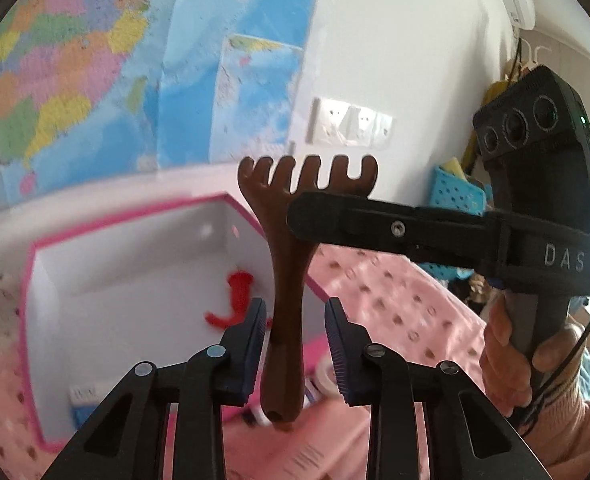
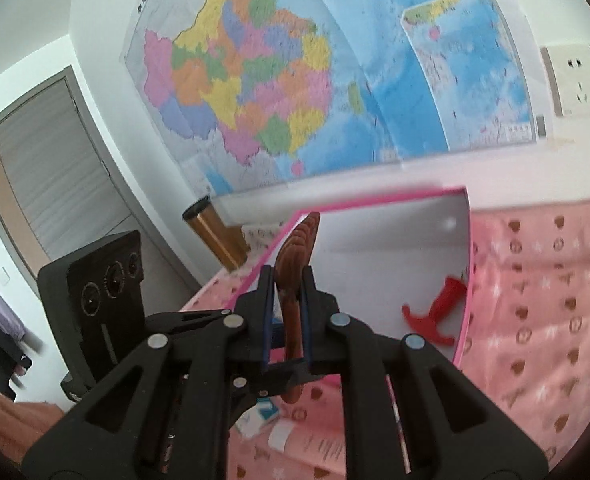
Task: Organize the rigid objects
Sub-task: 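Lift the wooden comb and lower it into the magenta box, then move the right gripper to the white tape roll and grasp its rim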
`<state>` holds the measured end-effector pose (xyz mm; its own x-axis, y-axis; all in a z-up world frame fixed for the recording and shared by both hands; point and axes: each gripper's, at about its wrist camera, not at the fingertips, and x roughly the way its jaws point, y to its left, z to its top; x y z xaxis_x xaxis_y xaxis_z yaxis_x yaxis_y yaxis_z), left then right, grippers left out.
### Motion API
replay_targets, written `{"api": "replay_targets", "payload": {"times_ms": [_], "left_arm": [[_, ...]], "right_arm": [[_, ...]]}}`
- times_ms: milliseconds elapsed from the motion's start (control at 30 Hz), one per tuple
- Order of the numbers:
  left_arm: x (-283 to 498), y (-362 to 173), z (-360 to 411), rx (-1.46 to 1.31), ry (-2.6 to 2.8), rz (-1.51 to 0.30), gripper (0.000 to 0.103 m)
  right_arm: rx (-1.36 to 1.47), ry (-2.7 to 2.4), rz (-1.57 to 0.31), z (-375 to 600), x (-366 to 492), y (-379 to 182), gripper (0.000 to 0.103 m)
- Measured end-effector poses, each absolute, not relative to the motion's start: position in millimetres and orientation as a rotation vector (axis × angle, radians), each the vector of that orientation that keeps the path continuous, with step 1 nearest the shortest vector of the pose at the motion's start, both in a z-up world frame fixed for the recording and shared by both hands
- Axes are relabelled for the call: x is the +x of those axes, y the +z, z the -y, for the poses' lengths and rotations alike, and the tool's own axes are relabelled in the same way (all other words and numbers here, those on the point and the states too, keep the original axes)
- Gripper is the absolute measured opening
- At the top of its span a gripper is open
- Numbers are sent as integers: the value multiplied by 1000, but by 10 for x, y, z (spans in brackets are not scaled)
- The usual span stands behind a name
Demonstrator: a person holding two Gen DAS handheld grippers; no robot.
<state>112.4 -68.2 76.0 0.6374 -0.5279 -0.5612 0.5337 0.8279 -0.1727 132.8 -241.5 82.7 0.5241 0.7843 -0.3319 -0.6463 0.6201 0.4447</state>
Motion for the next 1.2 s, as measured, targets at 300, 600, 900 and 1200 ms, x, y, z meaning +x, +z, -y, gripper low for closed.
{"api": "replay_targets", "payload": {"times_ms": [300, 600, 900, 1200], "left_arm": [[1595, 606, 576, 13, -525, -698, 29], [1811, 266, 694, 39, -481, -785, 29], [1612, 241, 652, 58, -469, -752, 30], [1324, 223, 513, 7, -515, -737, 38]], "right_arm": [[316, 834, -581, 2311, 1751, 718, 13], [328, 754, -732, 2278, 2085, 252, 14], [213, 519, -706, 2466, 1966, 252, 27], [218, 538, -691, 2680, 1618, 221, 35]]}}
